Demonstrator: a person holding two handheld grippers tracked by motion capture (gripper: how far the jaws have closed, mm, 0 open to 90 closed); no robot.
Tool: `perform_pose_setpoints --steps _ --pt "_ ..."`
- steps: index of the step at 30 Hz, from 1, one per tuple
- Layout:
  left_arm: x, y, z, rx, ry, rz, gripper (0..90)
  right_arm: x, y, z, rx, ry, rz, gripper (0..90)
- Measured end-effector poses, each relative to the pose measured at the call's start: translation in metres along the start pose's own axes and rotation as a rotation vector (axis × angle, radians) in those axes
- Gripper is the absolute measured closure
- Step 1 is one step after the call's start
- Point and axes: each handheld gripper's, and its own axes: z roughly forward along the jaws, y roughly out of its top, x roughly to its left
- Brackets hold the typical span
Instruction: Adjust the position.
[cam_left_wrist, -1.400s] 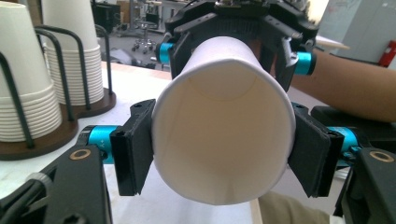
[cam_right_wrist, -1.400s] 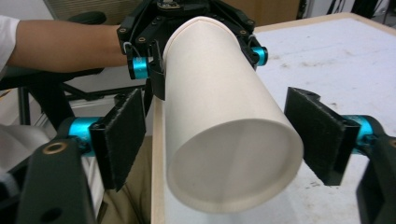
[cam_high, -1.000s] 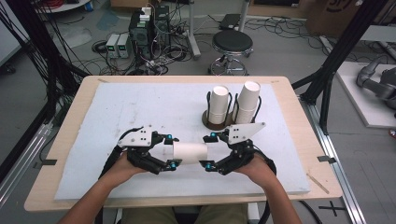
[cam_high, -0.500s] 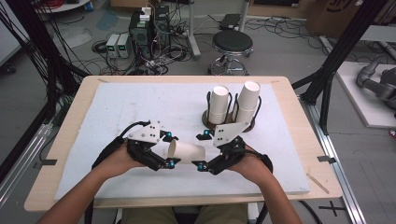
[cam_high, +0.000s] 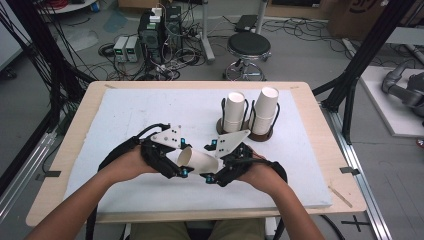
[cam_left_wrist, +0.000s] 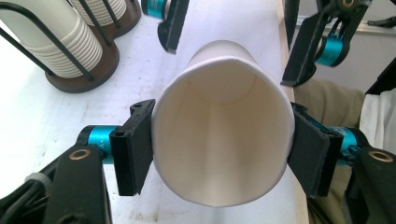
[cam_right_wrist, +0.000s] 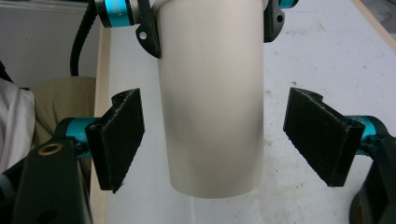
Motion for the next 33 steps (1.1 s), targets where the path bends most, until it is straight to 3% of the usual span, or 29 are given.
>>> perform_pose_setpoints --steps 13,20,27,33 --pt "-0.001 0.012 0.005 0.083 -0.009 0.025 31.4 0.0 0.003 0.018 0.08 0.004 -0.028 22.0" --pt "-0.002 0.016 0.012 0.127 -0.015 0.042 31.3 0.002 0.005 0.026 0.117 0.011 -0.039 29.1" --pt "-0.002 0.014 0.016 0.144 -0.01 0.04 31.2 0.002 0.005 0.029 0.128 0.01 -0.052 35.0" --pt "-0.003 0.013 0.019 0.129 -0.012 0.025 30.0 0.002 0.002 0.032 0.134 0.031 -0.026 35.3"
